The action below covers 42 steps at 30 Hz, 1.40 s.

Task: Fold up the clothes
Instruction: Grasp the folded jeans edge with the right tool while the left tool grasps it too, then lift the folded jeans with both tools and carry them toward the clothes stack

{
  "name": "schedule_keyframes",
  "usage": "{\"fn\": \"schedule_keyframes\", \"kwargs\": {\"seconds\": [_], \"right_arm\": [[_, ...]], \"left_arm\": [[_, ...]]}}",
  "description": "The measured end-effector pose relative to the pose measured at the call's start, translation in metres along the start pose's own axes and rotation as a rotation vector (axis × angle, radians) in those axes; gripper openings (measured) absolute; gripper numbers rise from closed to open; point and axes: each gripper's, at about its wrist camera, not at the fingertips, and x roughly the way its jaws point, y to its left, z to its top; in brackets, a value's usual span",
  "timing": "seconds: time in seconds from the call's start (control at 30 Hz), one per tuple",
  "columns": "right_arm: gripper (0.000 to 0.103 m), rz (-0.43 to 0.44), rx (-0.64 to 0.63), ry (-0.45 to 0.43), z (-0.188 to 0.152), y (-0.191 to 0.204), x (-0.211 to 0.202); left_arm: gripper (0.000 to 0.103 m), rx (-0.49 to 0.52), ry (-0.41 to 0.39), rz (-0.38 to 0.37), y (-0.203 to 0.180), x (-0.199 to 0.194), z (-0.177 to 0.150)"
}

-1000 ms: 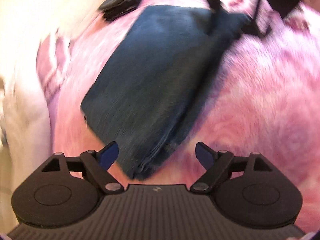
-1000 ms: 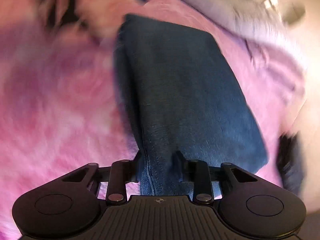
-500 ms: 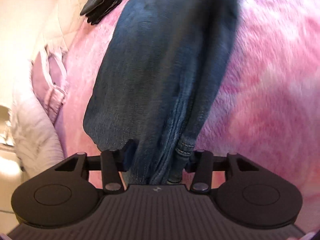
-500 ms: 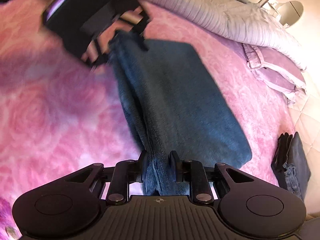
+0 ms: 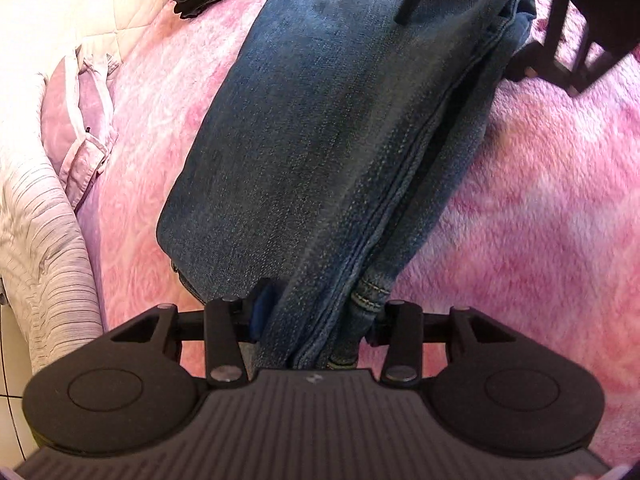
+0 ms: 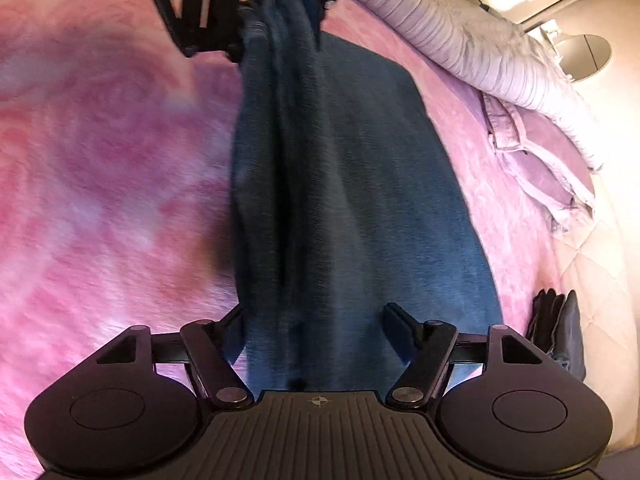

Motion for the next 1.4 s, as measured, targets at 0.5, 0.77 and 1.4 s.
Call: {"fn": "schedule_keyframes", "kwargs": {"seconds": [0.5,0.77,1.4], "right_arm": [[0.024,0.067,-0.011,-0.026,-0.019,-0.03,-0.042],[0.024,0.181,-0.143,-0.068,-0.066,0.005,-0.103],[0.032,0.114,-0.196,-0.037,-0.086,0.013,-0.082]], "left_arm": [[0.035,-0.08,-0.006,-0.032,-0.023,-0.055,0.008],[0.033,-0.24,0.055,-0.111,-0.115,-0.122,0.001],[0.035,-0.249,0.033,-0.163,-0.103,-0.138,-0.004]]}}
